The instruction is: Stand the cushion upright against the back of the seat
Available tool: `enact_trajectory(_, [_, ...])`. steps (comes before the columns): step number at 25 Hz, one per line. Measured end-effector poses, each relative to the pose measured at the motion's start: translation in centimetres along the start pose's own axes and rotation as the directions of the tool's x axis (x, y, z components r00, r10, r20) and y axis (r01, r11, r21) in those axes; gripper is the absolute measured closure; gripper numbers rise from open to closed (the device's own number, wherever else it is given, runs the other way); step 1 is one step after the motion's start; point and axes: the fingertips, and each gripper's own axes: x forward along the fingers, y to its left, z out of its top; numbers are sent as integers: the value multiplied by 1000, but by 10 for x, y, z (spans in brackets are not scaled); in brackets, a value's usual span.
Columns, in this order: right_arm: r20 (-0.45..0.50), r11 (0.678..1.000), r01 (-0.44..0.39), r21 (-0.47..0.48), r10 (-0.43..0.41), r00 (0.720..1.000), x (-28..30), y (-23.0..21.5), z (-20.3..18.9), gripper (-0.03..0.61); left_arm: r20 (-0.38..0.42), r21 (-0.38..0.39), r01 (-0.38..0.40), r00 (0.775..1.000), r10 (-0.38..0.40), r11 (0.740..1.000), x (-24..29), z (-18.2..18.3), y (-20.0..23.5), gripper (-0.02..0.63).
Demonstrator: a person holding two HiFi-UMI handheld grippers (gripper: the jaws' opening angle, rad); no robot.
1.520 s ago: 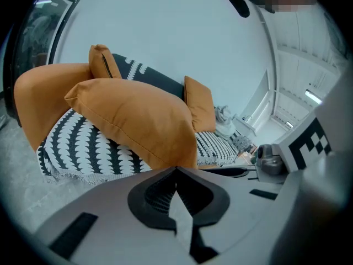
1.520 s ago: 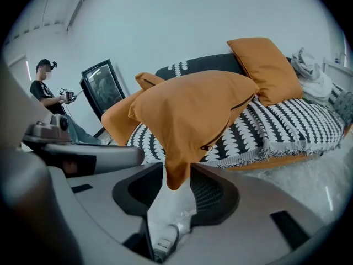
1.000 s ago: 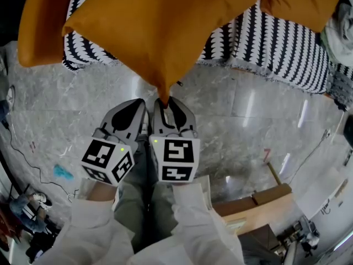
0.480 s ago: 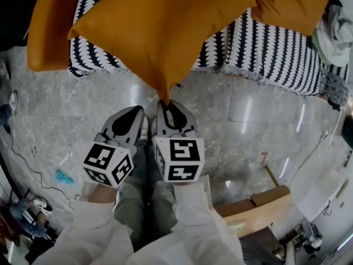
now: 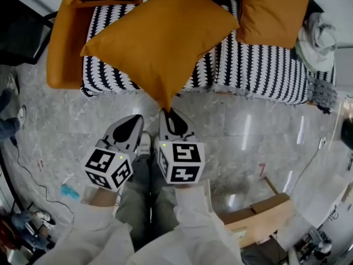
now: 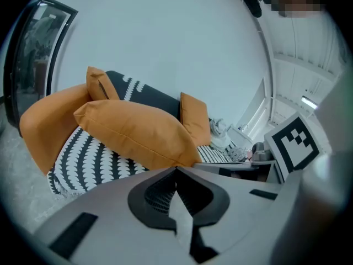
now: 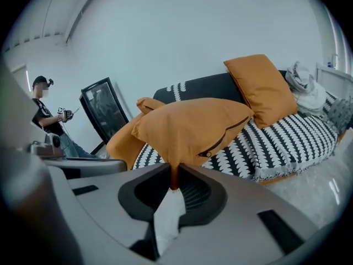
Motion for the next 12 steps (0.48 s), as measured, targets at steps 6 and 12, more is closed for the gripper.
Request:
enact_trajectory(6, [42, 1000, 17, 19, -18, 999, -19, 4, 33, 523, 18, 75, 52, 998, -53, 996, -11, 32, -25, 606])
enact_trajectory(12, [94, 999, 6, 44, -10, 995, -41, 11, 71, 525, 45, 115, 66, 996, -71, 991, -25, 67, -35, 606])
